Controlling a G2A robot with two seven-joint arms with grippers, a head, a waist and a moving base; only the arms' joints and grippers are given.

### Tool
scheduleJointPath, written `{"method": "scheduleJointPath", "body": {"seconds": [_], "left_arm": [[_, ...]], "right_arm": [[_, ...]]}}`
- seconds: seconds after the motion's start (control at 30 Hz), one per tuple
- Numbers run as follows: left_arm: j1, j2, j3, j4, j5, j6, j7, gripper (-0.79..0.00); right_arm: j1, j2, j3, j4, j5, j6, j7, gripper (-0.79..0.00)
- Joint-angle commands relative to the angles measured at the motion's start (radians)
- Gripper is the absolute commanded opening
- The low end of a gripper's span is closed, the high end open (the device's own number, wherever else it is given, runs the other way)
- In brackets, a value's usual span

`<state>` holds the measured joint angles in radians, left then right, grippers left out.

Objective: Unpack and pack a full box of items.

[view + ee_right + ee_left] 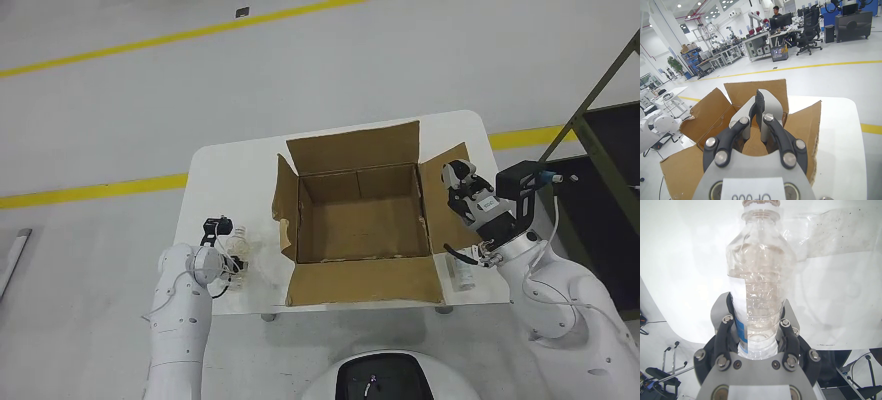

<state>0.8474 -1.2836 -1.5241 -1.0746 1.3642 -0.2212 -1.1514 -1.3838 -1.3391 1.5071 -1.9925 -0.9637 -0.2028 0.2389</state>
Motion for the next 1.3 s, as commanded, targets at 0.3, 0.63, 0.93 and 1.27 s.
{"method": "scheduleJointPath", "body": {"seconds": [0.3,0.63,0.93,1.27], "left_arm": [[0.036,0.016,-0.077,-0.282,-0.164,0.021,-0.099,-0.785],[-0.026,0.023,-0.119,-0.519,-0.471,0.098,-0.226,-0.785],[-0.067,0.029,-0.060,-0.523,-0.488,0.111,-0.224,-0.785],[-0.067,0.029,-0.060,-0.523,-0.488,0.111,-0.224,-0.785]], "right_arm": [[-0.002,-0.001,0.002,-0.001,0.035,0.007,-0.010,-0.785],[0.023,0.007,0.138,-0.001,0.382,0.056,0.111,-0.785],[-0.011,0.029,0.286,-0.002,0.437,0.118,0.252,-0.785],[-0.049,0.041,0.270,0.061,0.521,0.094,0.372,0.000]]}}
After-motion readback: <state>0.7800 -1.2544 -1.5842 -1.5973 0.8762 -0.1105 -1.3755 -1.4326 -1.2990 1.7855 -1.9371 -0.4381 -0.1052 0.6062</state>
